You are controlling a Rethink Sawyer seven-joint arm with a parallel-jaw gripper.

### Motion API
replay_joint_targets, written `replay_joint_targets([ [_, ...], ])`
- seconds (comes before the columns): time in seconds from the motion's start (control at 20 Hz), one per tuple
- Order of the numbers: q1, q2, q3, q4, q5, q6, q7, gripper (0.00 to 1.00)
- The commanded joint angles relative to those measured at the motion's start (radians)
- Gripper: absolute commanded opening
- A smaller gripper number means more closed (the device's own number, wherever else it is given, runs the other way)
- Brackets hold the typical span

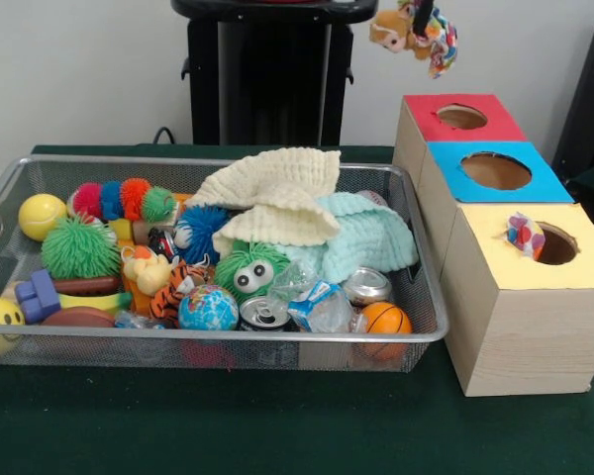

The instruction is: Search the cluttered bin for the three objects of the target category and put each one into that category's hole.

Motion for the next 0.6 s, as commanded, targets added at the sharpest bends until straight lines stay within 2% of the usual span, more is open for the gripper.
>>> replay_joint_targets([
  [0.05, -0.064, -0.017, 0.279, 0.255, -0.055, -0.252, -0.347, 0.0],
  [0.2, -0.103, -0.011, 0.354, 0.31, -0.072, -0.362, -0.355, 0.0],
  [0.4, -0.146, 0.018, 0.45, 0.361, -0.106, -0.484, -0.309, 0.0],
  [0.6, -0.148, 0.044, 0.501, 0.376, -0.135, -0.546, -0.205, 0.0],
])
